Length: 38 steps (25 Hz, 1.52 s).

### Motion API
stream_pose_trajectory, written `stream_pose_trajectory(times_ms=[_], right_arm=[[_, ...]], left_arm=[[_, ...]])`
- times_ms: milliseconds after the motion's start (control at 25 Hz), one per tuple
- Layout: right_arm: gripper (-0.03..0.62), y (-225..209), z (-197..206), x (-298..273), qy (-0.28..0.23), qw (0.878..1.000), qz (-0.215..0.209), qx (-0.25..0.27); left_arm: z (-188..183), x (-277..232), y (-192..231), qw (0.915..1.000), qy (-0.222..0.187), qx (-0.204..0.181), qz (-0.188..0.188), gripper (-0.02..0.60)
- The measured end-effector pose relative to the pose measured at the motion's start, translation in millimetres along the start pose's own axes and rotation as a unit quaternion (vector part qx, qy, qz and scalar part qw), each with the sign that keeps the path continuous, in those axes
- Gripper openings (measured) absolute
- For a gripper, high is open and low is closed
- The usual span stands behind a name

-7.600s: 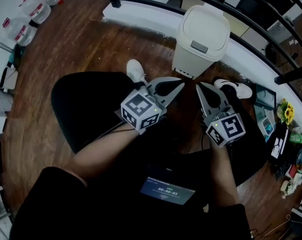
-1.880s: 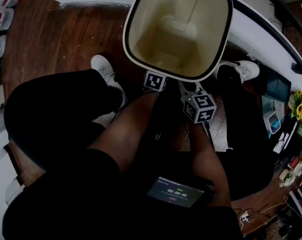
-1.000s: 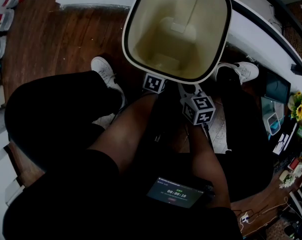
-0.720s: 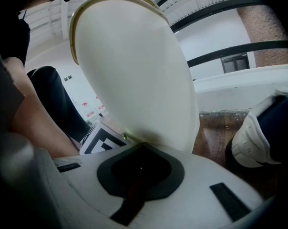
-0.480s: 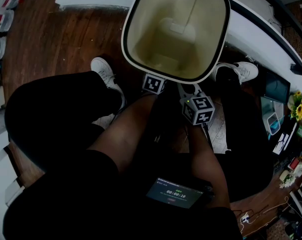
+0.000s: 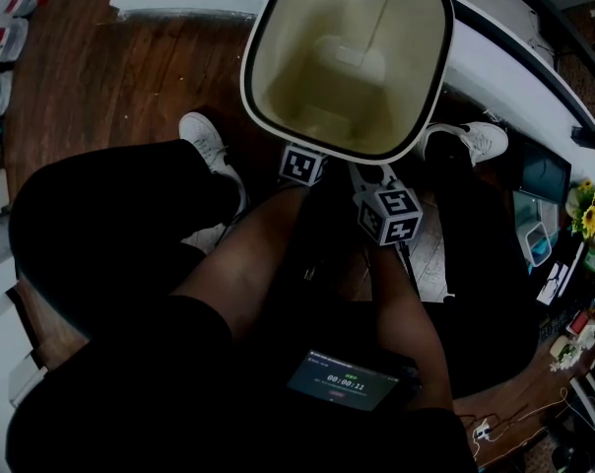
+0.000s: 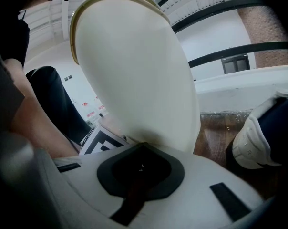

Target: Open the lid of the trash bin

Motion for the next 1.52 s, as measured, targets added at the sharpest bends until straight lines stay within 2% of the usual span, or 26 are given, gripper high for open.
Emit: stream_pose_trajectory(times_ms=[1120,1520], right_arm=[[0.02,3,-3,0,-0.002,1.0,-0.002,0.008],[0.02,6,-4,1,0.0,1.0,-0.001,0.016]], left_arm=[[3,8,0,0.9995,-0.027,0.01,0.016,0.034],[5,13,-4,0.9985,-0.043,-0.011,0.033,0.034]])
Point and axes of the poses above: the fingertips, and each gripper's own axes: x backward along the fingers, y to its left, z out of its underside, the point moved 10 cm from there along x, backward along the fingers, and after that the axes turned 12 degrees about x, right-handed, at the moved point
